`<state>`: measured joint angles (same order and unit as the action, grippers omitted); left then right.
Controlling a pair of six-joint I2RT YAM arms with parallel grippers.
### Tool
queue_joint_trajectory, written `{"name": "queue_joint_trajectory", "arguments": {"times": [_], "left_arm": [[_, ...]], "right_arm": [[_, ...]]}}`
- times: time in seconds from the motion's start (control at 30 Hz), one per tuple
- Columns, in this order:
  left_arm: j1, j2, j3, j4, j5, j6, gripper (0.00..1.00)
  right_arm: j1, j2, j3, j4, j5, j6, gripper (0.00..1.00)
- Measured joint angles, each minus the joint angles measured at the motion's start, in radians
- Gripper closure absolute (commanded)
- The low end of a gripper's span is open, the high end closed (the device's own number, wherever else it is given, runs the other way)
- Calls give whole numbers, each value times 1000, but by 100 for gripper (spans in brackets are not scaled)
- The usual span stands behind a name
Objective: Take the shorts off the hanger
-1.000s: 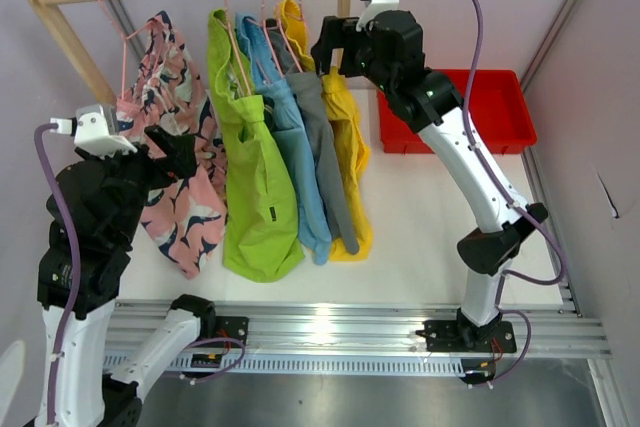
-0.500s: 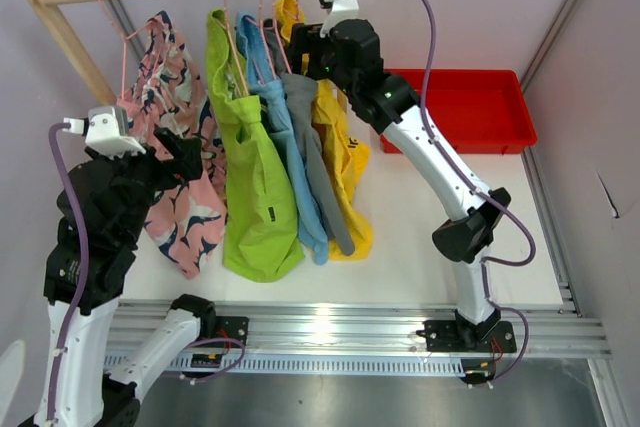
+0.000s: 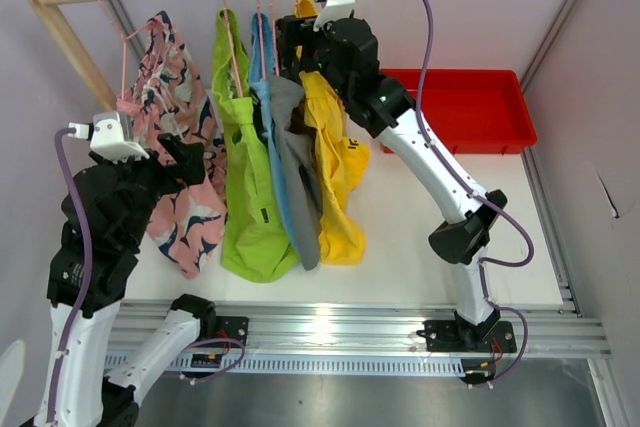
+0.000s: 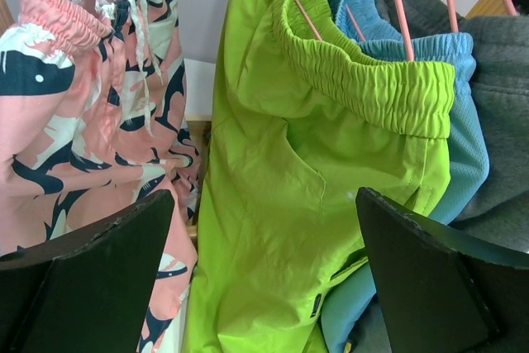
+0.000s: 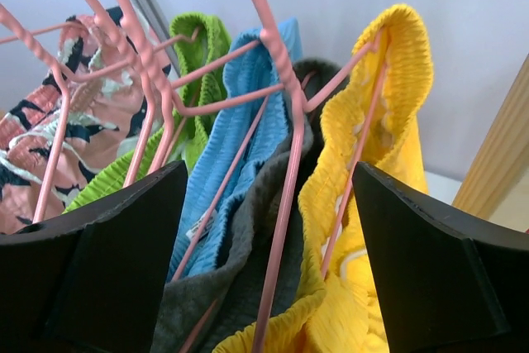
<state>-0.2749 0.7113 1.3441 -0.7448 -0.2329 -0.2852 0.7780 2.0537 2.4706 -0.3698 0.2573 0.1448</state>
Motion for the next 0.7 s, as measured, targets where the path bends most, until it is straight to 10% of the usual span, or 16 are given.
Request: {"name": "queue_joint_trajectory", "arguments": {"times": [0.27, 0.43, 0.7], "left_arm": [[0, 0, -6, 2, 0, 6, 1], [0, -4, -7, 2, 0, 6, 1], [-1, -13, -17, 2, 0, 6, 1]], "right_arm": [[6, 0, 0, 9, 19, -25, 43], [8, 0, 0, 4, 36, -29, 96], [6, -2, -6, 4, 68, -23, 100]]}}
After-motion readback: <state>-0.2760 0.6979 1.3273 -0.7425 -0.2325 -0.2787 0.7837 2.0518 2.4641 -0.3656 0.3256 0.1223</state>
